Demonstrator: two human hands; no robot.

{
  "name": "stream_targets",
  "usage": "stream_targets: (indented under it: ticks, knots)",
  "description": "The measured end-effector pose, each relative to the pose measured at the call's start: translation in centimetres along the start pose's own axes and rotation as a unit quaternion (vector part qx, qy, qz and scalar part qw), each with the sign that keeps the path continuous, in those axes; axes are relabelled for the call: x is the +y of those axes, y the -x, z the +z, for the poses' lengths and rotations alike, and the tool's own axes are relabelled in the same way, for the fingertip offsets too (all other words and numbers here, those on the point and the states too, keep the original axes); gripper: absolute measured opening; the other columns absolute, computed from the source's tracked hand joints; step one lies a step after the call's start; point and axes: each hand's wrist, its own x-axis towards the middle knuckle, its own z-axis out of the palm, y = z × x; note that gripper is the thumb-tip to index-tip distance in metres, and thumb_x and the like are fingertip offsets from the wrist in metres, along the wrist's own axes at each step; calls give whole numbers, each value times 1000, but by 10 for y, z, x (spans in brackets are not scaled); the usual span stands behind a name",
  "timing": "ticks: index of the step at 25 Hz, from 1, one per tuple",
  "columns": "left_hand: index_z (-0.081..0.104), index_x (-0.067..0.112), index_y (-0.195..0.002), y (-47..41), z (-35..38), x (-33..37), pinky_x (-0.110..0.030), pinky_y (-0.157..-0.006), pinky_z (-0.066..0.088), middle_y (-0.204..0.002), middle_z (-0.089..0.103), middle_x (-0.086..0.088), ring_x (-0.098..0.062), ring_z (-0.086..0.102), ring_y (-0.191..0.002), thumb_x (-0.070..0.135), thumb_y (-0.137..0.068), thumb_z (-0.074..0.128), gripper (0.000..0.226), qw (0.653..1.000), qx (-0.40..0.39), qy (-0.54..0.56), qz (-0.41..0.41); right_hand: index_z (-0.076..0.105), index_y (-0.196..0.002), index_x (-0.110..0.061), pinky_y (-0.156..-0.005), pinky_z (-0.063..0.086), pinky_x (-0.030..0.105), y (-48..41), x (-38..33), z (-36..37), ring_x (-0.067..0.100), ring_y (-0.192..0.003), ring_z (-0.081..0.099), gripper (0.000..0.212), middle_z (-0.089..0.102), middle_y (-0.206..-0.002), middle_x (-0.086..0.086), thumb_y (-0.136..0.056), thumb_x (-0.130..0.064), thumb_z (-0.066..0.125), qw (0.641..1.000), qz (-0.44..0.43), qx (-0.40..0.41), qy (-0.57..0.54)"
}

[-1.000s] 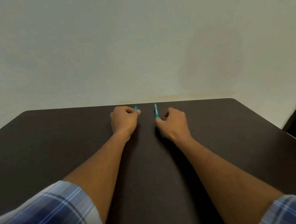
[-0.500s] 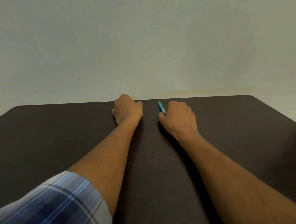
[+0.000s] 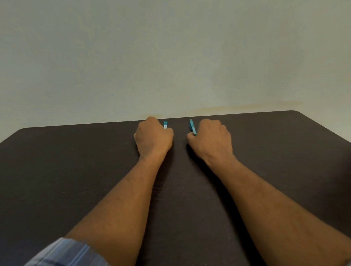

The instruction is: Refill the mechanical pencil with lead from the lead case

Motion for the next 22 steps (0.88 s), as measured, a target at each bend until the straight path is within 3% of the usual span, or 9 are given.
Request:
stream_targets:
  ticks: [16,22]
  knots:
    - [61,10,-75,1,0,1,-48,-82,58,-79,69,-9,-28,68,-80,38,-81,72,31,1000,9,-7,5,44,-60,-16,-42,28,26,0,-1,1,12,-49,46,39,51,-59,0,-88,-39,59,1000,2,5,-8]
    - [52,12,-63,5,-4,5,-45,-76,58,-65,61,-3,-25,64,-70,45,-82,67,41,999,31,35,-16,43,-60,-14,-44,23,26,3,-2,-5,13,-47,44,43,48,-55,-2,-87,-44,58,996,26,46,-74]
